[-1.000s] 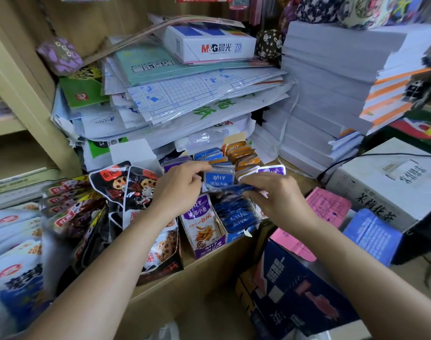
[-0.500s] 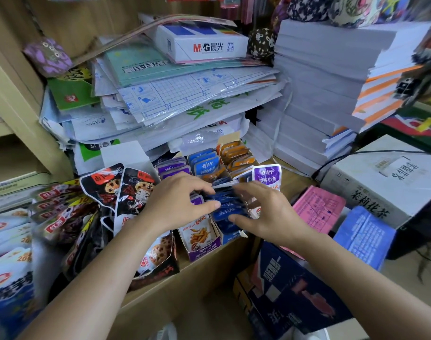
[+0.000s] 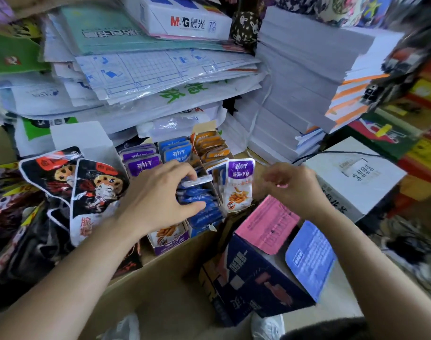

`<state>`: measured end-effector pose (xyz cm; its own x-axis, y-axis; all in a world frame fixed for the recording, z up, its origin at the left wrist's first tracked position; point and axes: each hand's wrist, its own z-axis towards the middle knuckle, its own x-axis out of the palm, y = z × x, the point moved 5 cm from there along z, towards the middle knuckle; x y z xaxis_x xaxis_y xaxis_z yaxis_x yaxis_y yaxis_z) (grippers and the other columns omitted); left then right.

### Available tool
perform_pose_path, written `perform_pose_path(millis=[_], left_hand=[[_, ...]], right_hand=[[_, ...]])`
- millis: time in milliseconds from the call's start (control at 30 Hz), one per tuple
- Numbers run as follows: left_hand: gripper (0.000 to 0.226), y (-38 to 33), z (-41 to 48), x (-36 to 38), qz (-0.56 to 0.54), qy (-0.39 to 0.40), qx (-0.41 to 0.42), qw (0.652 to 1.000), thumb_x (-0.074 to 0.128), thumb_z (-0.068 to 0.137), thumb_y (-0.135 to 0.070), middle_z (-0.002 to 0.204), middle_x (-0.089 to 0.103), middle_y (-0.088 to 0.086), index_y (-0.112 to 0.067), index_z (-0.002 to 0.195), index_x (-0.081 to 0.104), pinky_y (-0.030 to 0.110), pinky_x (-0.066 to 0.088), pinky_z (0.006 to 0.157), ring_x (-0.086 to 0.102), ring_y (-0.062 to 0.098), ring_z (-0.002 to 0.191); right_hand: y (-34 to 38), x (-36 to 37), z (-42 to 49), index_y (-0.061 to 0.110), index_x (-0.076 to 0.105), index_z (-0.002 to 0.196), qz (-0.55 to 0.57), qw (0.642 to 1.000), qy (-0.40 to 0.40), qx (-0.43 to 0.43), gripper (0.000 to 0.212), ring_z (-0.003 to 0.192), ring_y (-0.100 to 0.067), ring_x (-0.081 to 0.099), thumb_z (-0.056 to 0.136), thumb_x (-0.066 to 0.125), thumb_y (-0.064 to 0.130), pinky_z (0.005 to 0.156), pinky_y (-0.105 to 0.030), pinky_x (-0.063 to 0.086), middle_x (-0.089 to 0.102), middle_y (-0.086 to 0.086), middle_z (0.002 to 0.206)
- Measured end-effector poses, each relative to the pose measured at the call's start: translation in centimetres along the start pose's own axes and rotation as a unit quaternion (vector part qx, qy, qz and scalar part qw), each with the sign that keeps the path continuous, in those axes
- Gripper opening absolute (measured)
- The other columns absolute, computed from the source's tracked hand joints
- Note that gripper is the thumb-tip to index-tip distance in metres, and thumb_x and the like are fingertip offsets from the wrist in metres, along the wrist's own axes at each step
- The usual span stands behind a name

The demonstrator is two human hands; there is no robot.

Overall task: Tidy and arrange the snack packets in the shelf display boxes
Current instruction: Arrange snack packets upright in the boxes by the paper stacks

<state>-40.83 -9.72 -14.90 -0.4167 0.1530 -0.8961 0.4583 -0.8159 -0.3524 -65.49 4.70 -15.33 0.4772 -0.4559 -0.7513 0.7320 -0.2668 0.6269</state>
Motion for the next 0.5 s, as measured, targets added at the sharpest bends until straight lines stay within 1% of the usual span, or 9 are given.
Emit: perform_pose_path(millis=[67,133,167,233,267,333,400,467,500], left_hand=[[0.051,-0.2,0.4,0.7,0.008,0.020,-0.004,1.000,0.069,0.076,-0.068,0.121,0.055,-0.018,-0.040,0.118,0.056,0.027,0.039,0.073,0.052,0.006,0.099],[0.052,-0.2,0.8,1.1,0.008,0.030,-0.008,0.999,0.068,0.078,-0.067,0.120,0.051,-0.018,-0.041,0.121,0.054,0.027,0.039,0.071,0.049,0.006,0.099],[0.052,-0.1,1.0,1.1,0.007,0.032,-0.009,0.999,0.068,0.078,-0.067,0.118,0.049,-0.018,-0.041,0.121,0.054,0.028,0.041,0.071,0.050,0.006,0.100],[0.051,0.1,1.2,1.2,0.007,0.035,-0.006,0.999,0.067,0.078,-0.068,0.116,0.048,-0.017,-0.041,0.119,0.055,0.030,0.047,0.073,0.051,0.008,0.100],[0.051,0.1,1.3,1.2,0.008,0.038,-0.006,0.999,0.067,0.078,-0.068,0.115,0.048,-0.017,-0.041,0.119,0.056,0.031,0.048,0.073,0.051,0.009,0.100],[0.051,0.3,1.3,1.3,0.009,0.042,-0.006,0.999,0.066,0.077,-0.069,0.115,0.049,-0.016,-0.040,0.119,0.057,0.031,0.049,0.072,0.051,0.008,0.101],[0.052,0.4,1.3,1.4,0.007,0.043,-0.007,0.999,0.066,0.078,-0.069,0.117,0.049,-0.015,-0.040,0.120,0.057,0.031,0.049,0.073,0.051,0.008,0.104],[0.052,0.5,1.4,1.4,0.004,0.043,-0.007,0.999,0.067,0.079,-0.068,0.117,0.050,-0.014,-0.039,0.121,0.058,0.032,0.048,0.073,0.051,0.009,0.105],[0.052,0.5,1.4,1.5,0.003,0.043,-0.005,0.999,0.067,0.079,-0.068,0.117,0.051,-0.014,-0.038,0.120,0.059,0.032,0.048,0.073,0.052,0.010,0.104]], right_hand=[[-2.0,0.1,1.0,0.030,0.075,0.100,-0.065,0.995,0.069,0.015,0.021,0.084,0.003,0.066,0.081,0.079,0.023,0.084,-0.030,0.057,0.071,0.020,0.093],[-3.2,0.9,2.0,0.035,0.071,0.112,-0.122,0.980,0.156,0.020,0.037,0.100,0.001,0.063,0.076,0.078,0.038,0.095,-0.037,0.053,0.069,0.022,0.106],[-3.9,1.5,2.5,0.041,0.067,0.119,-0.153,0.968,0.196,0.023,0.048,0.113,-0.003,0.058,0.072,0.074,0.046,0.103,-0.042,0.048,0.066,0.023,0.116],[-5.3,2.5,3.7,0.054,0.053,0.130,-0.212,0.937,0.275,0.044,0.064,0.133,-0.014,0.037,0.067,0.064,0.053,0.112,-0.051,0.035,0.054,0.023,0.134],[-5.7,2.8,4.2,0.061,0.047,0.132,-0.226,0.921,0.313,0.055,0.068,0.136,-0.017,0.032,0.066,0.061,0.054,0.112,-0.054,0.032,0.050,0.022,0.138],[-5.6,3.6,4.8,0.067,0.045,0.130,-0.214,0.891,0.396,0.052,0.065,0.134,-0.015,0.042,0.068,0.059,0.053,0.111,-0.052,0.037,0.053,0.021,0.138],[-4.7,3.9,4.7,0.055,0.054,0.131,-0.196,0.864,0.461,0.057,0.059,0.126,-0.007,0.054,0.073,0.058,0.046,0.110,-0.042,0.041,0.060,0.020,0.134],[-4.2,3.3,5.0,0.038,0.067,0.125,-0.207,0.864,0.455,0.059,0.045,0.119,-0.011,0.059,0.080,0.063,0.040,0.106,-0.038,0.043,0.064,0.014,0.127],[-4.3,2.9,5.1,0.033,0.070,0.120,-0.203,0.870,0.444,0.065,0.036,0.115,-0.014,0.061,0.084,0.067,0.035,0.101,-0.036,0.045,0.066,0.012,0.120]])
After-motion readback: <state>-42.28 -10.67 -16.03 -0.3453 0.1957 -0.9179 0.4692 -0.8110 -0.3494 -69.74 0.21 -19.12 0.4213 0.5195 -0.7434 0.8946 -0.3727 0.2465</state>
